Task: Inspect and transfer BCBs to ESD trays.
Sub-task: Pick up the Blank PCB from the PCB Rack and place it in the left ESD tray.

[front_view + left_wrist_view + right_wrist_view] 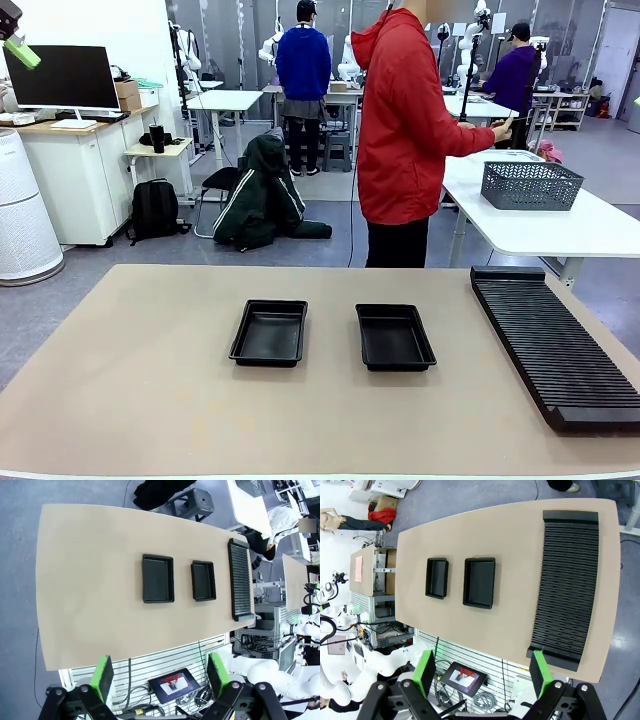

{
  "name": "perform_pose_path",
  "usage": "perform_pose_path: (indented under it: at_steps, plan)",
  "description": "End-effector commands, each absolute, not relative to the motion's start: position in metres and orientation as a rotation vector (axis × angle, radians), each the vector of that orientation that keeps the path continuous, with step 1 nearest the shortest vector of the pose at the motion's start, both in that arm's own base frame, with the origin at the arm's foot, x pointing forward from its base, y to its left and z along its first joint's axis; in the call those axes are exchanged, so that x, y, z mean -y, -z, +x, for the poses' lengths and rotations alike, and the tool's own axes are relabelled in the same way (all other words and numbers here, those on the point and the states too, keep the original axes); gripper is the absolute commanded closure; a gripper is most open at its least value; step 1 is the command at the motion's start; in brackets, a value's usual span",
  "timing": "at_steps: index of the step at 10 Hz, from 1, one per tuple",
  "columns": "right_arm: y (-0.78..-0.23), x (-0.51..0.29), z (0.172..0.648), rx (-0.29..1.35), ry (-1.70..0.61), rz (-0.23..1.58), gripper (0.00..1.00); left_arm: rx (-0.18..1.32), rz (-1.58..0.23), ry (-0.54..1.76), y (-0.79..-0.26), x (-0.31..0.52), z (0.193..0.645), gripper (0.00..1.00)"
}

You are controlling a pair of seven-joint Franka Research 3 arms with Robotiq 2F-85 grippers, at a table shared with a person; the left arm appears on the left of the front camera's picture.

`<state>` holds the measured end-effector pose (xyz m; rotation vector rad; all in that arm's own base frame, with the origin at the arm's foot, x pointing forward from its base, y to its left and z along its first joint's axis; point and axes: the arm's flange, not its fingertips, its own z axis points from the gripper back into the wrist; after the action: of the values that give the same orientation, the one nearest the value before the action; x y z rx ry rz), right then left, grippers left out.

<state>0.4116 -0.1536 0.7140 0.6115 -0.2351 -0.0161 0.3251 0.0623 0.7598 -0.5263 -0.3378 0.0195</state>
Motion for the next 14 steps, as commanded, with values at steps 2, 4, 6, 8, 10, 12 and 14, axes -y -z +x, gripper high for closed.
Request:
perform_pose_path:
  at_steps: [2, 4, 6, 8, 10, 12, 14]
  plan:
    - [-0.7138, 0.1534, 0.4111, 0.238, 0.006, 0.611, 0.0, 0.338, -0.526, -0.02, -0.7598, -0.0623, 0.3251, 0.0]
    - [-0.7138, 0.1534, 0.4111, 0.238, 0.006, 0.611, 0.0, 0.338, -0.526, -0.02, -0.7598, -0.0623, 0.3251, 0.0]
    - [-0.7138, 0.1534, 0.4111, 0.238, 0.006, 0.611, 0.0, 0.338, -0.526, -0.02, -0.7598, -0.0623, 0.3251, 0.0]
    - [-0.7138, 0.1534, 0.4111, 0.238, 0.006, 0.611, 0.0, 0.338, -0.526, -0.02, -0.7598, -0.0623, 0.3251, 0.0]
    - [-0.7138, 0.1534, 0.4111, 0.238, 0.006, 0.611, 0.0, 0.338, -0.526, -0.02, -0.7598, -0.0623, 0.3251, 0.0]
    - [-0.7138, 0.1534, 0.4111, 0.238, 0.006, 0.611, 0.0, 0.338, -0.526, -0.02, -0.7598, -0.0623, 0.3251, 0.0]
    - [-0.7138, 0.1534, 0.4111, 0.238, 0.006, 0.611, 0.0, 0.338, -0.526, -0.02, -0.7598, -0.0623, 0.3251, 0.0]
